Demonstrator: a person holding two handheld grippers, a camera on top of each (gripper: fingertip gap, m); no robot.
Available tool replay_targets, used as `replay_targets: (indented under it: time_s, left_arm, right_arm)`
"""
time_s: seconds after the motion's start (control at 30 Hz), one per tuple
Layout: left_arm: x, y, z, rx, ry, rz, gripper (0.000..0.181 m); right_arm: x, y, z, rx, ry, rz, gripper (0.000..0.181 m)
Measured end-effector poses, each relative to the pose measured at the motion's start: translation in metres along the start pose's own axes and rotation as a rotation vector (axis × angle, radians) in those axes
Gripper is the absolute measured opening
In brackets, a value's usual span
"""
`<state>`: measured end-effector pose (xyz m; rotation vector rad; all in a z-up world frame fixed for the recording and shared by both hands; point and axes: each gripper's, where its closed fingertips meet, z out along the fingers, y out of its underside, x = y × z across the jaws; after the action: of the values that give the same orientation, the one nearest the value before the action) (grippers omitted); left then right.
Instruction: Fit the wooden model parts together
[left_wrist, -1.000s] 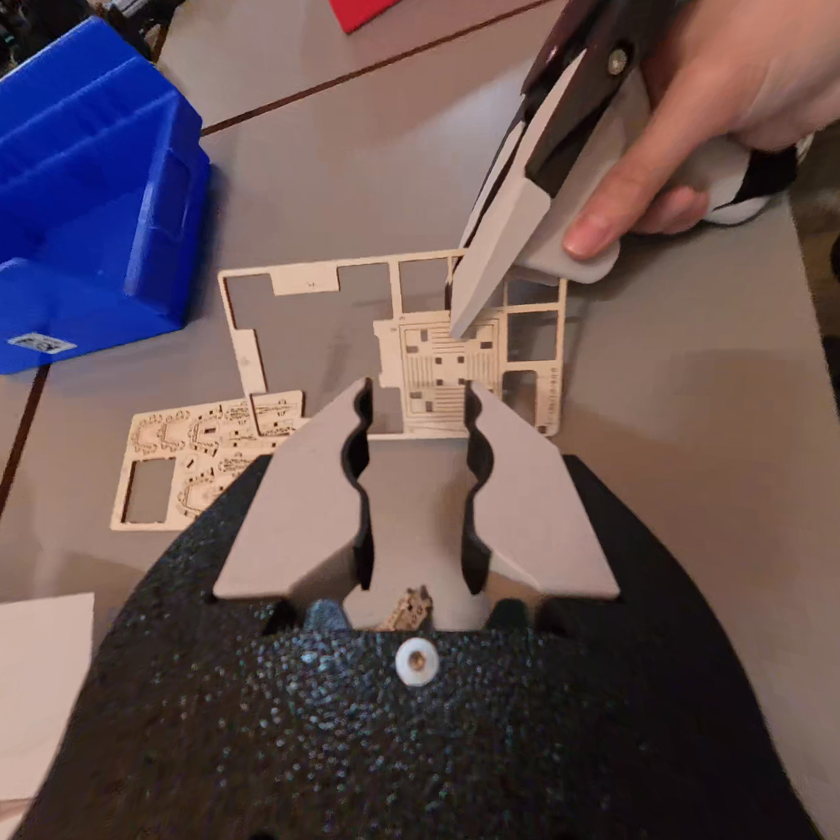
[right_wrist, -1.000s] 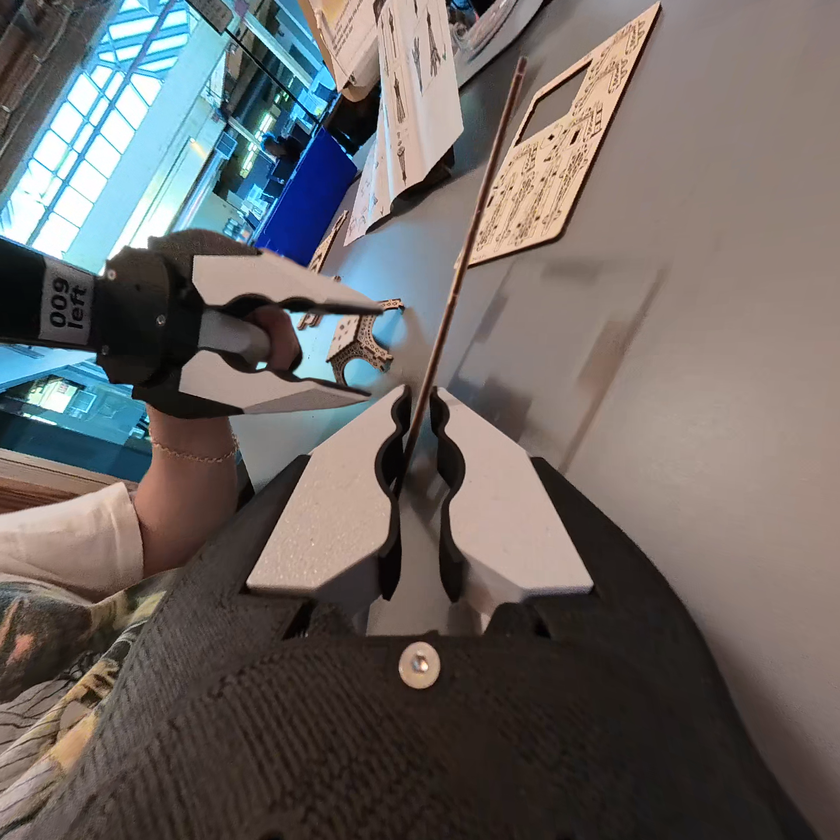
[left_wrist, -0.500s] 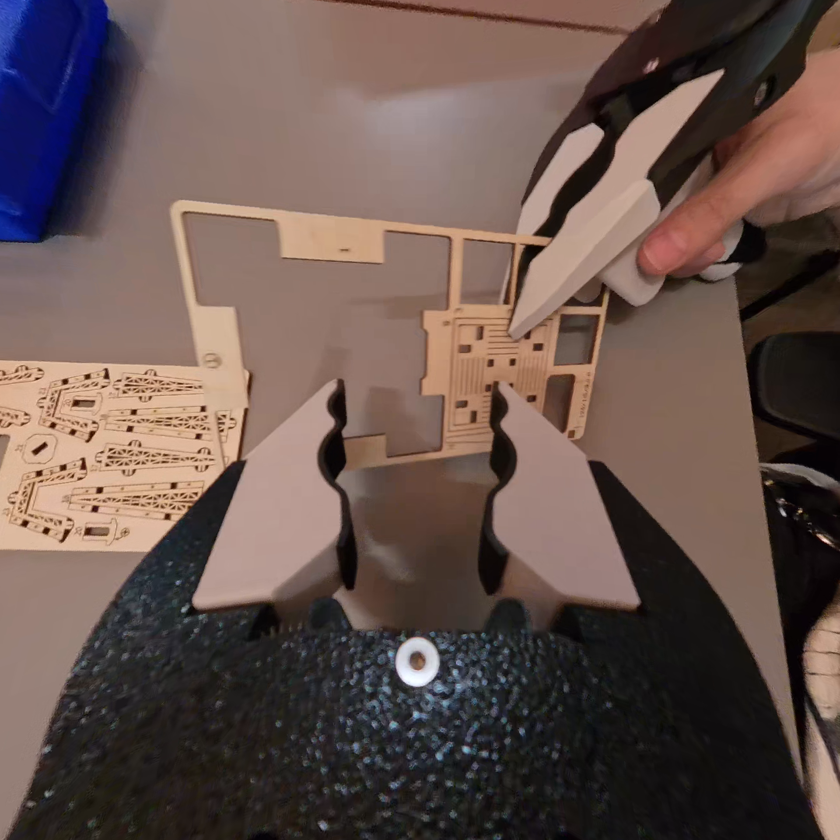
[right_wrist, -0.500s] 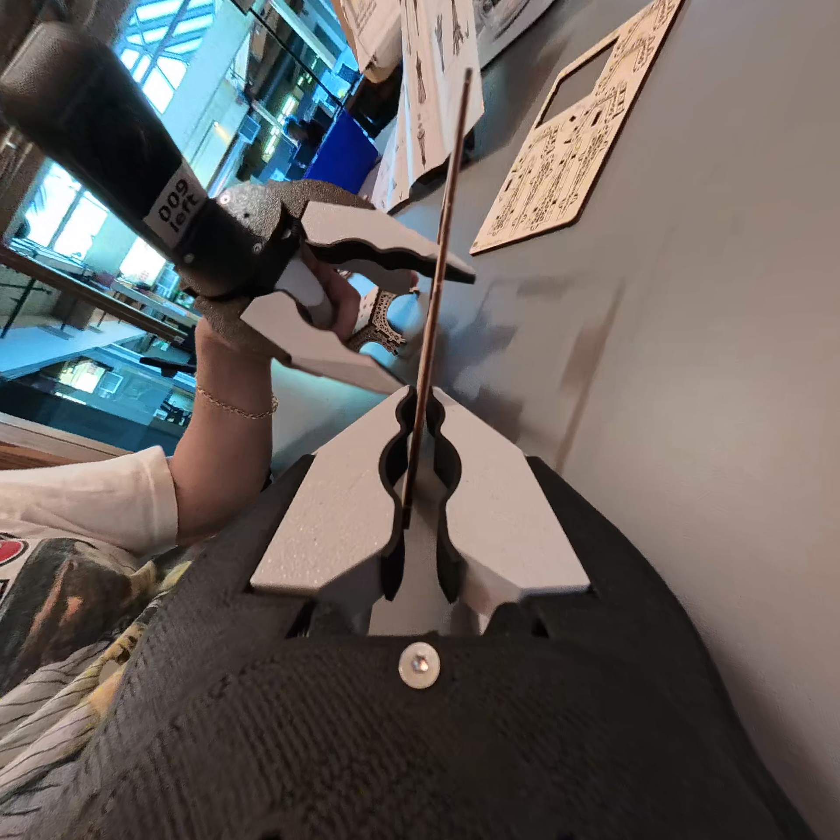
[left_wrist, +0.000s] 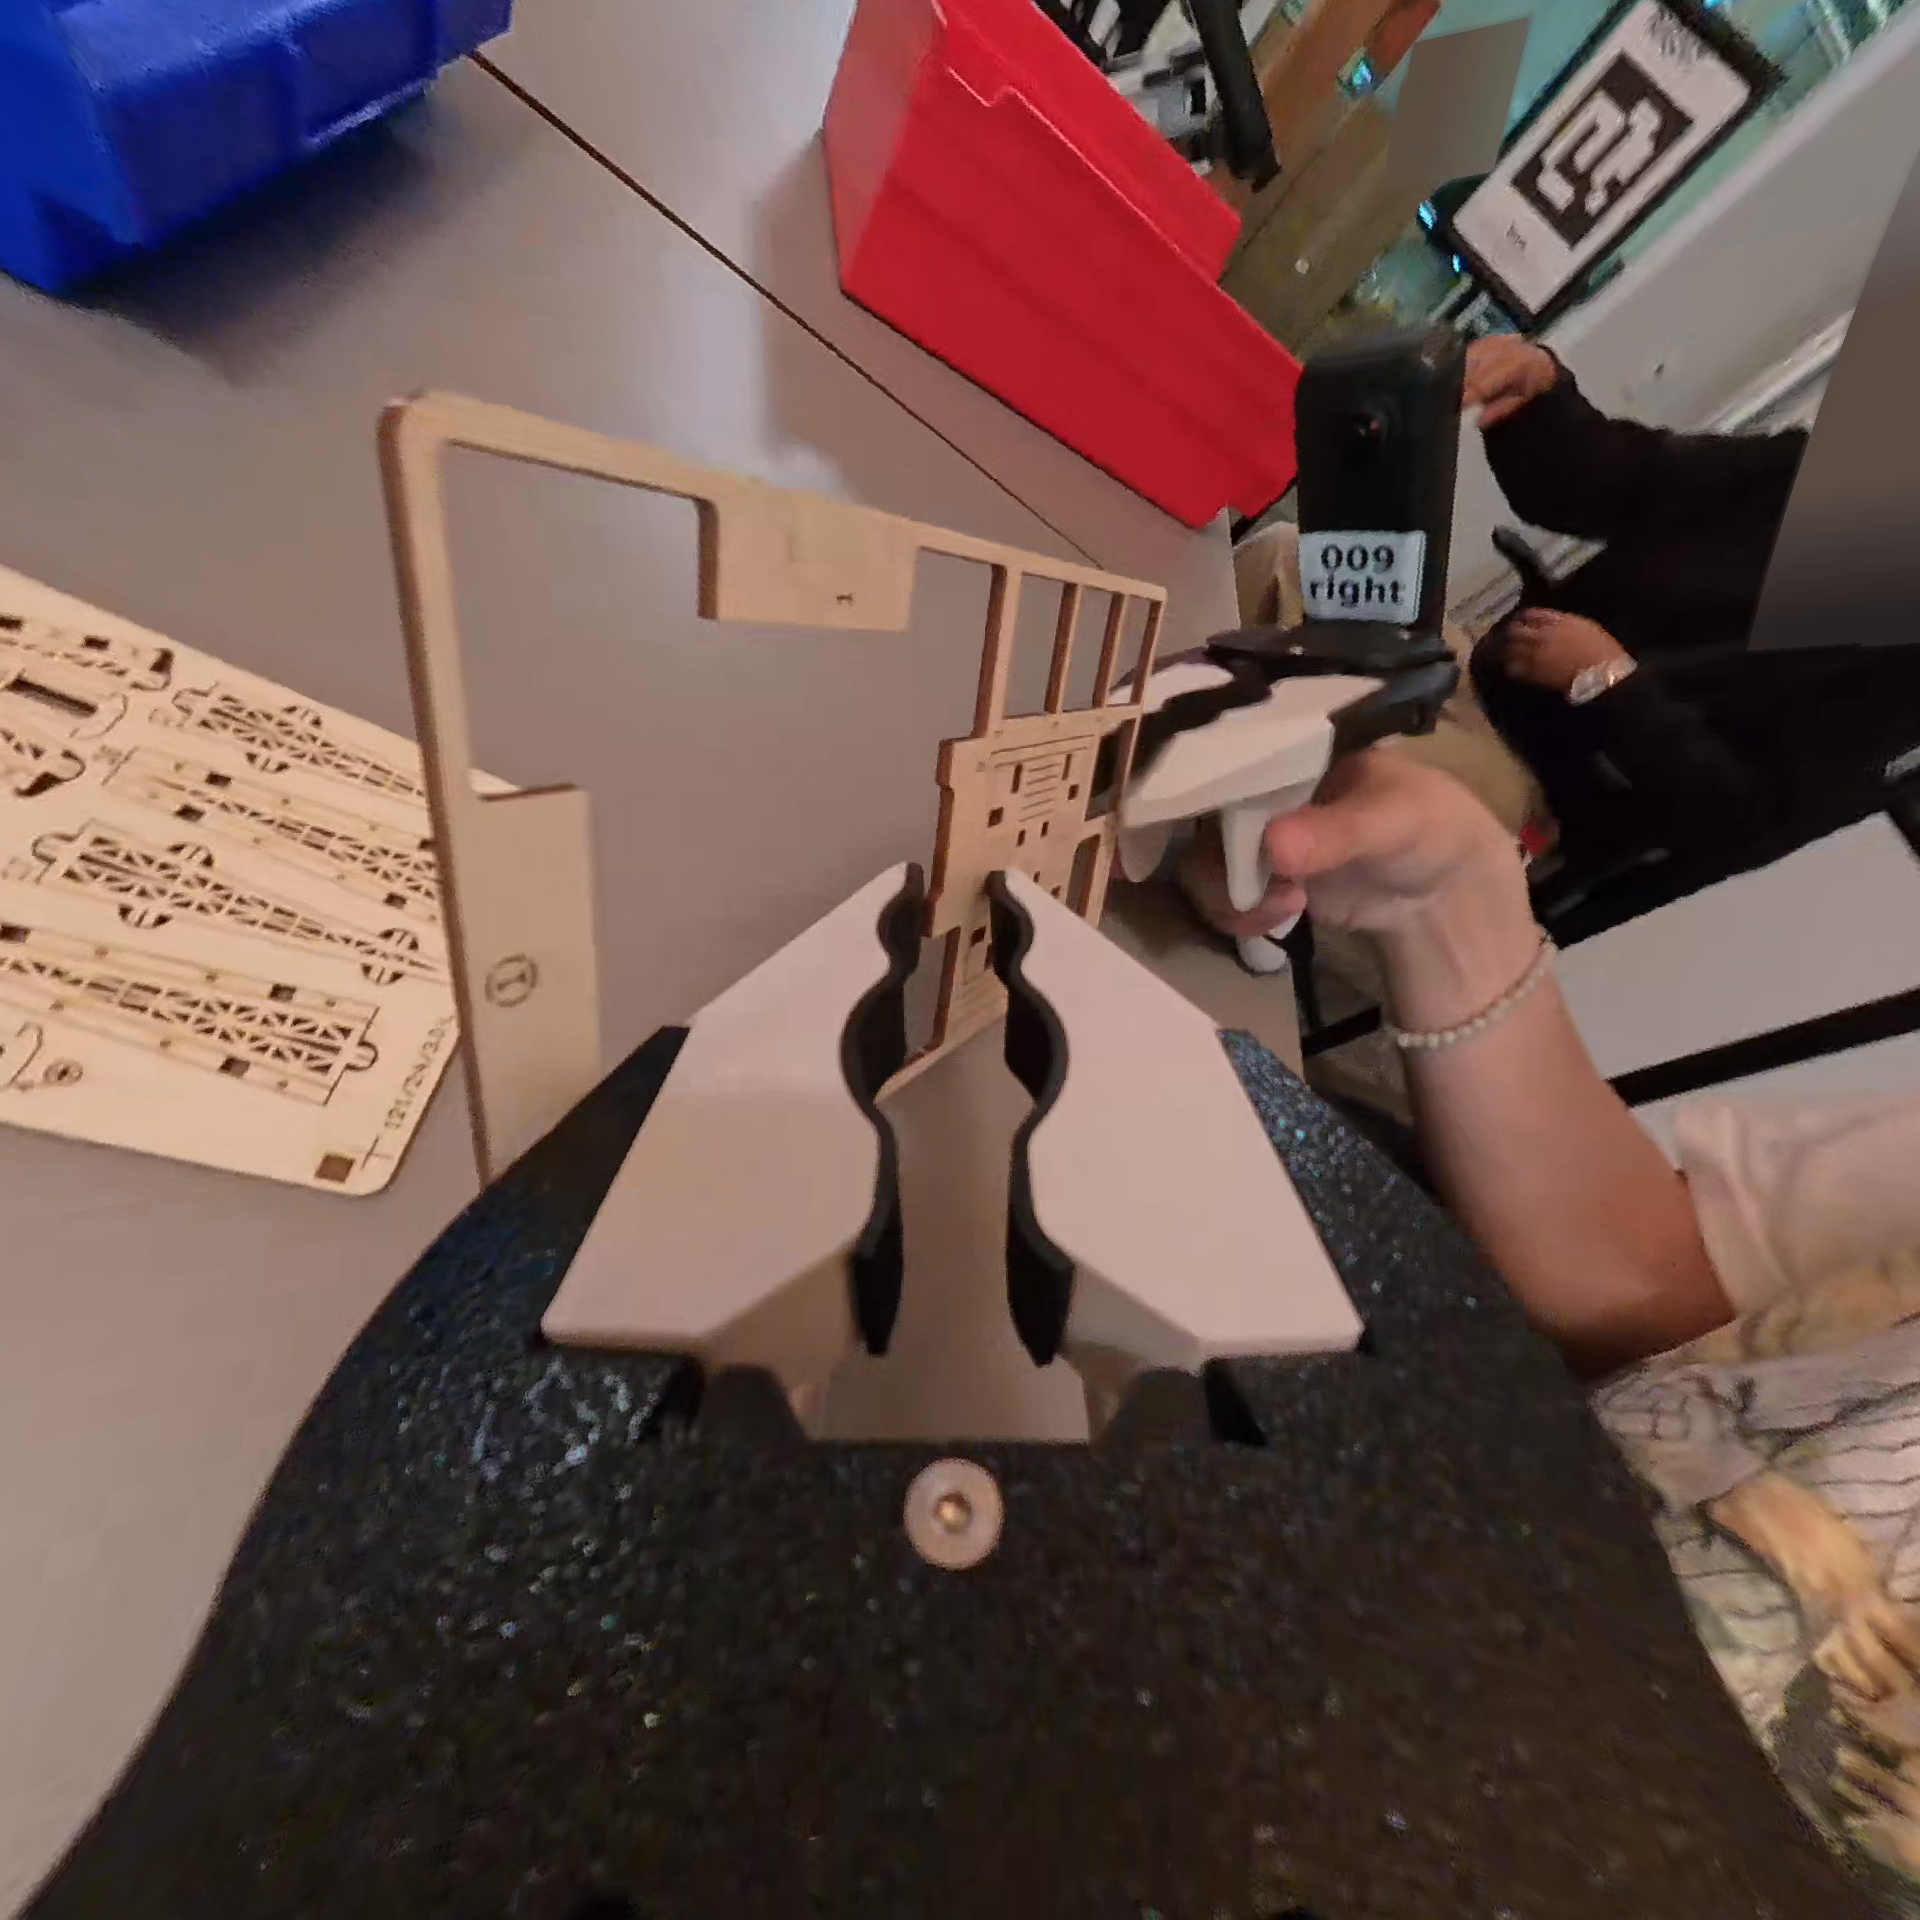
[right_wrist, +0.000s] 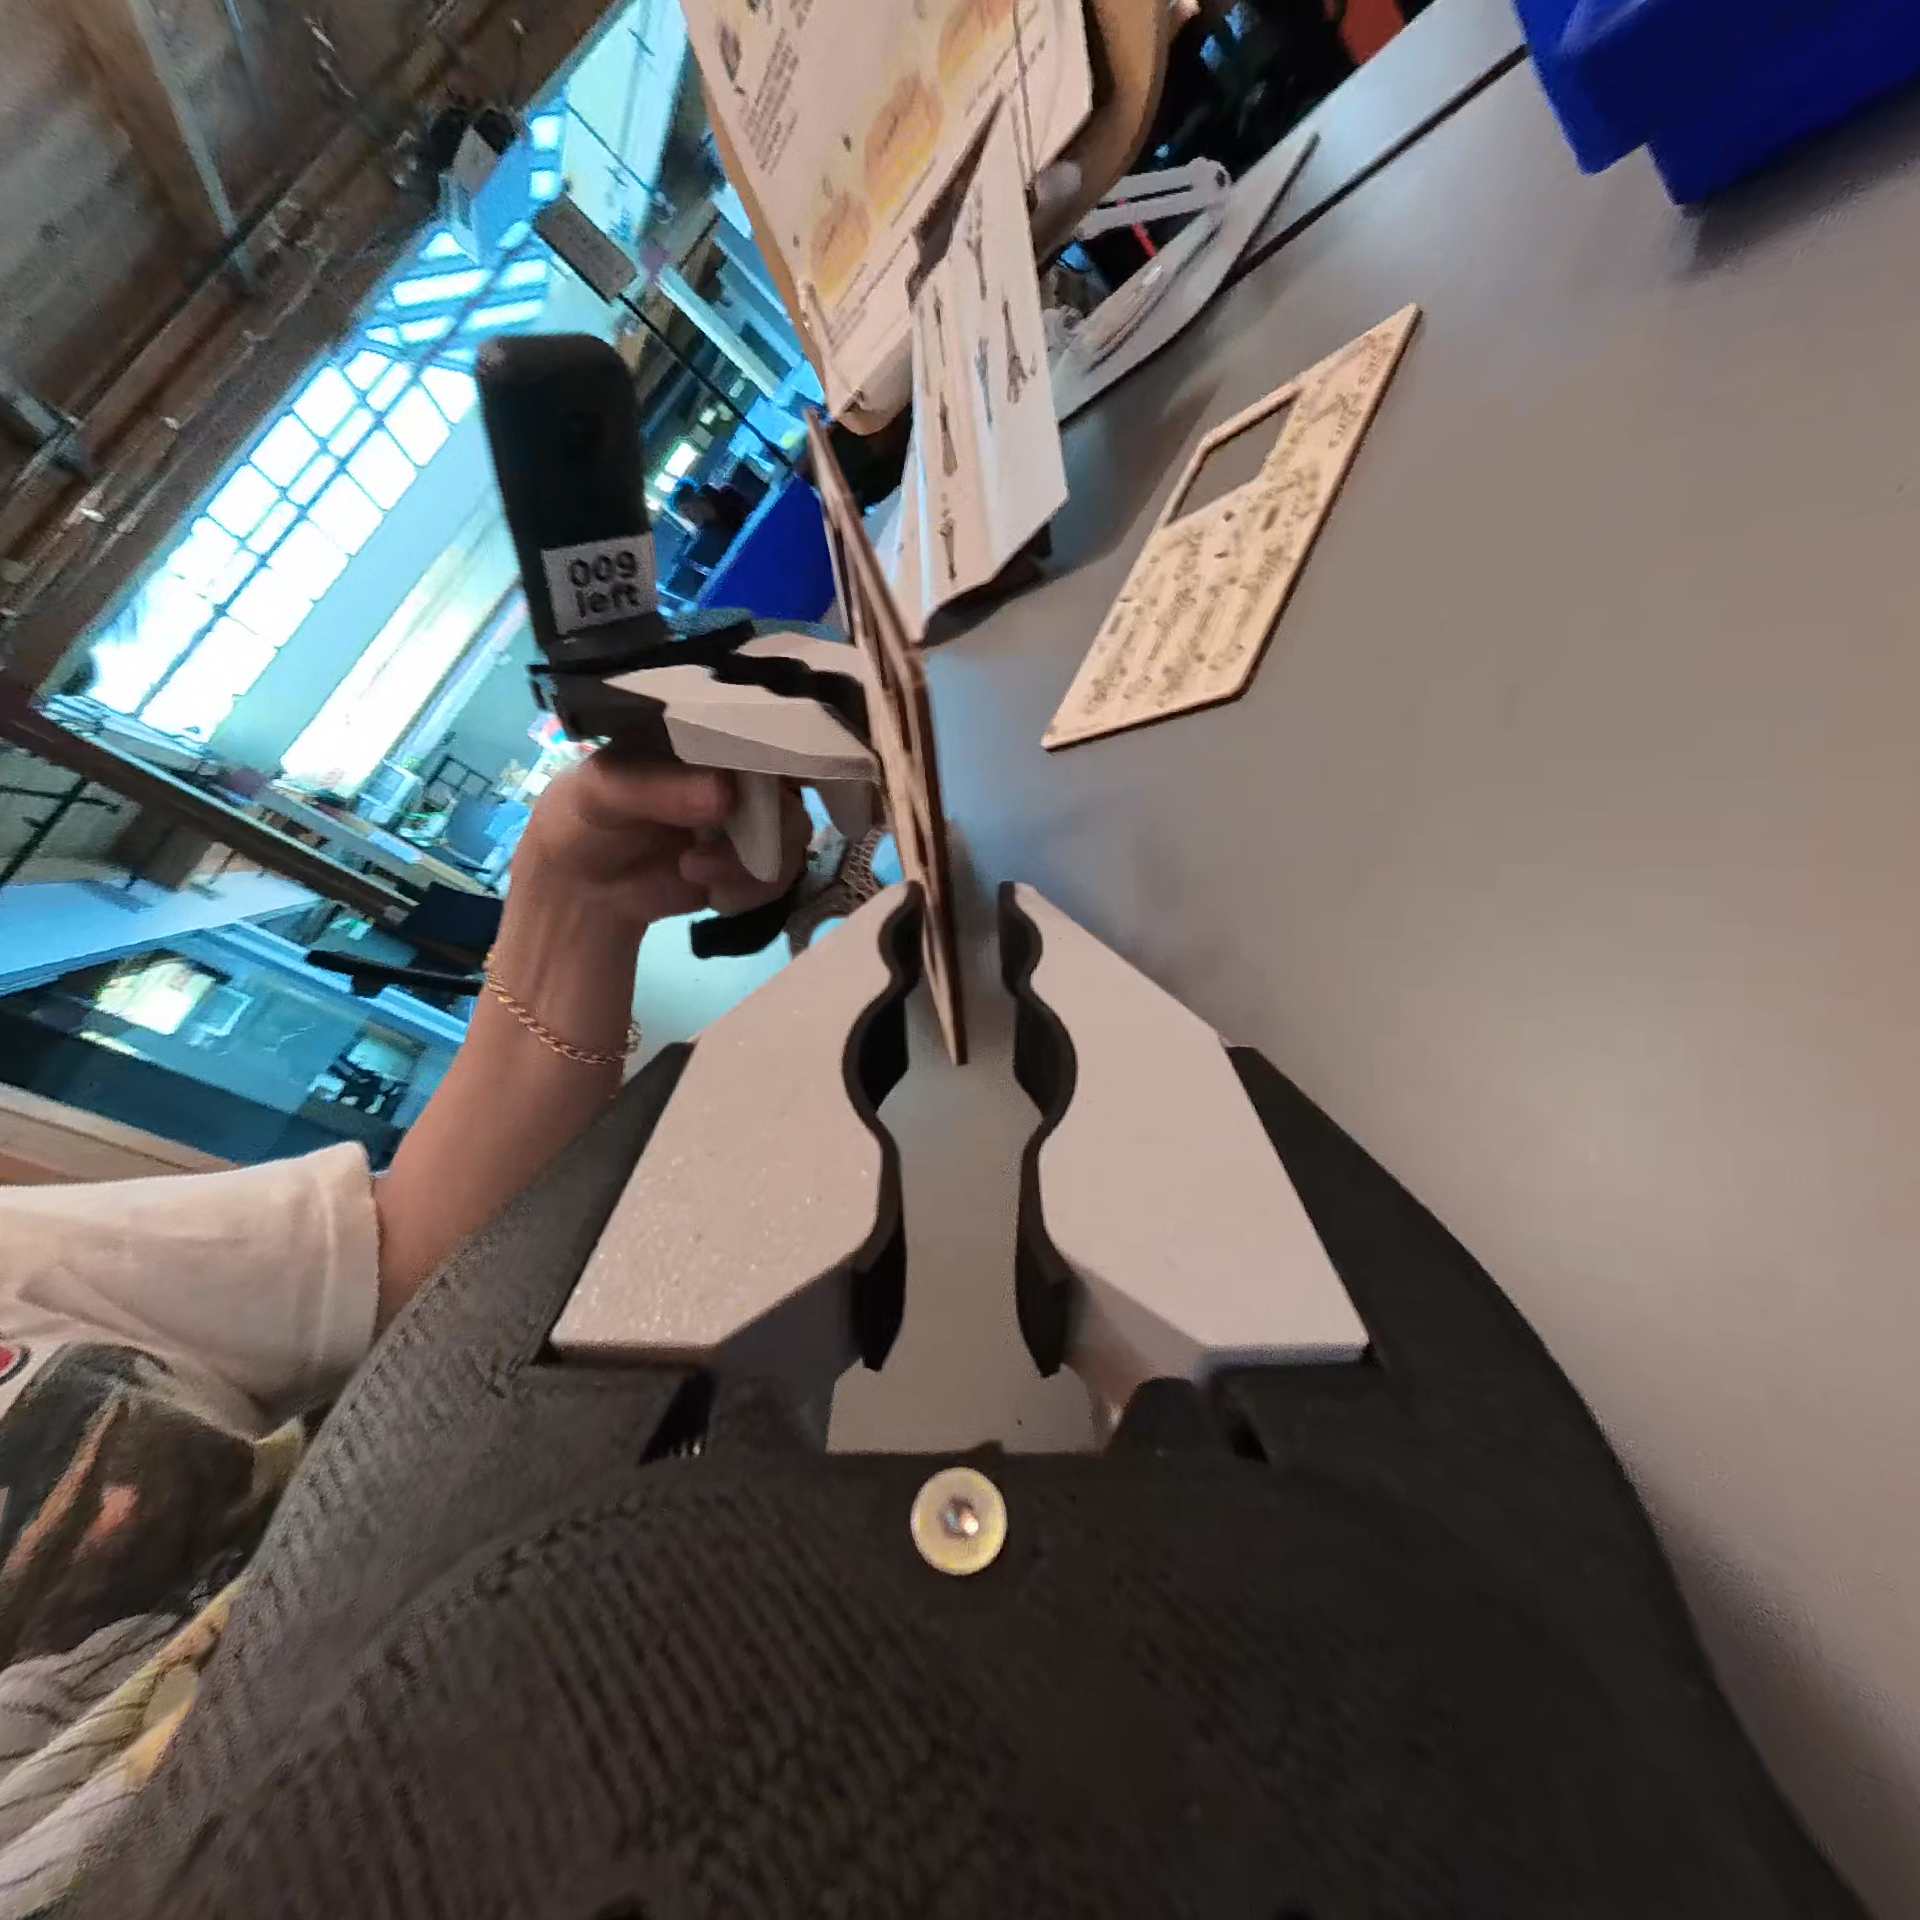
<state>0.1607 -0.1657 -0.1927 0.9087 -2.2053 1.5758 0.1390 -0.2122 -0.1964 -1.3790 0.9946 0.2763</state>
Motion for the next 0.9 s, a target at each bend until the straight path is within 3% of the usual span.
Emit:
replay_targets:
  time_s: [0.1,0.57,0.63,0.77,0.9]
  left_arm:
    - [-0.002,-0.004,-0.002,0.027,-0.017,-0.055,0.010]
    - [0.003,-0.018,0.006,-0.011,-0.034,-0.086,0.014]
    - [-0.007,-0.010,0.005,-0.072,-0.111,-0.049,0.026]
    - [-0.019,0.000,0.002,-0.164,-0.259,0.089,0.031]
    - [0.000,-0.001,0.017,-0.189,-0.273,0.336,0.011]
  right_arm:
    - [-0.014,0.002,0.008,-0.003,-0.081,-0.012,0.028]
    - [-0.015,0.014,0.018,-0.086,-0.037,-0.070,0.000]
    - [-0.004,0.013,0.017,-0.080,0.025,-0.029,0.000]
    - [0.010,0.018,0.013,-0.101,0.085,0.031,0.000]
    - [0.016,0.029,0.013,-0.172,0.128,0.039,0.000]
